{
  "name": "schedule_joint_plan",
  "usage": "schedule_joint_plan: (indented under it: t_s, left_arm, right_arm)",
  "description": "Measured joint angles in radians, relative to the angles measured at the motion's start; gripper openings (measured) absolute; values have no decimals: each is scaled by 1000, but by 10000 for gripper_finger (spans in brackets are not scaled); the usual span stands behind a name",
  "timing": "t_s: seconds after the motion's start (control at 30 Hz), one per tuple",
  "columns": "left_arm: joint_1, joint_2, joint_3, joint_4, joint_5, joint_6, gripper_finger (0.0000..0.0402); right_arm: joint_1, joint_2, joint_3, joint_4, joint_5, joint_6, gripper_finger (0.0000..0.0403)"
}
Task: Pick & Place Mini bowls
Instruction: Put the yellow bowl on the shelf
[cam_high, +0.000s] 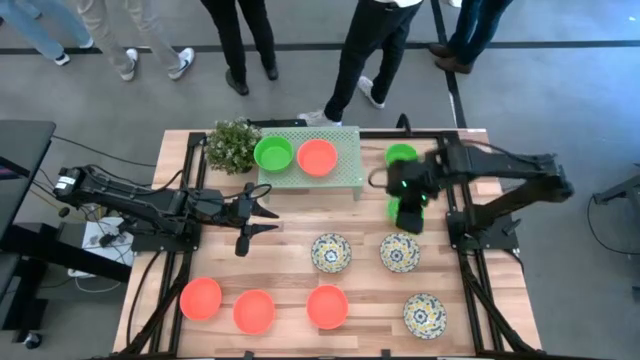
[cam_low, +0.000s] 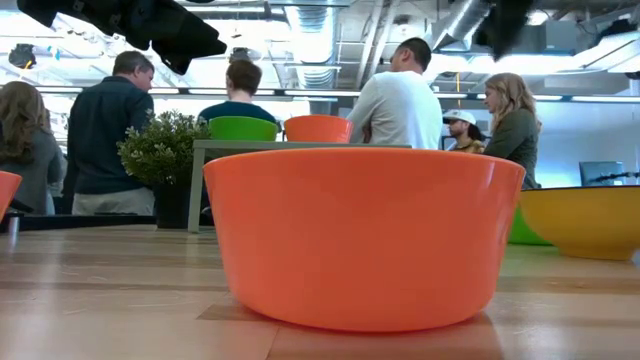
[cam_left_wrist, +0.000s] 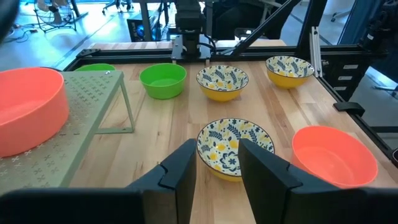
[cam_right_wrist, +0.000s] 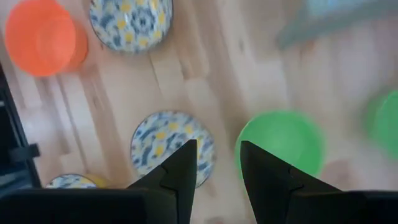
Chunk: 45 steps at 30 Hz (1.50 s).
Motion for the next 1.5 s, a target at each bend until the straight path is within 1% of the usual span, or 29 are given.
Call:
schedule_joint_plan:
  t_s: [0.1,0.23,0.3,0.4,0.5,0.67,0.87,1.1,1.27,1.5]
  left_arm:
    - [0,0,0,0,0,0,121]
    - [0,0,0,0,0,0,121]
    - [0,0,0,0,0,0,121]
    - [0,0,0,0,0,0,121]
    - [0,0,0,0,0,0,121]
    - [0,0,0,0,0,0,121]
    - [0,0,0,0,0,8,121]
    - [0,0,0,0,0,11,121]
    - [0,0,0,0,0,11,121]
    - [0,0,0,0,0,11,121]
  right_arm:
    - [62,-79,-134,62,2,174,118]
    - [143,-139,-262,74,7,417,118]
    - [181,-154,-318,76,20,536,118]
    - [231,-159,-397,79,27,672,118]
    - [269,-151,-463,102,-5,772,118]
    - [307,-148,-549,239,-36,850,118]
    - [311,-148,-616,291,-27,925,118]
    - [296,-148,-672,375,-22,961,118]
    - [278,-148,-725,402,-20,973,118]
    - [258,-148,-762,481,-13,938,118]
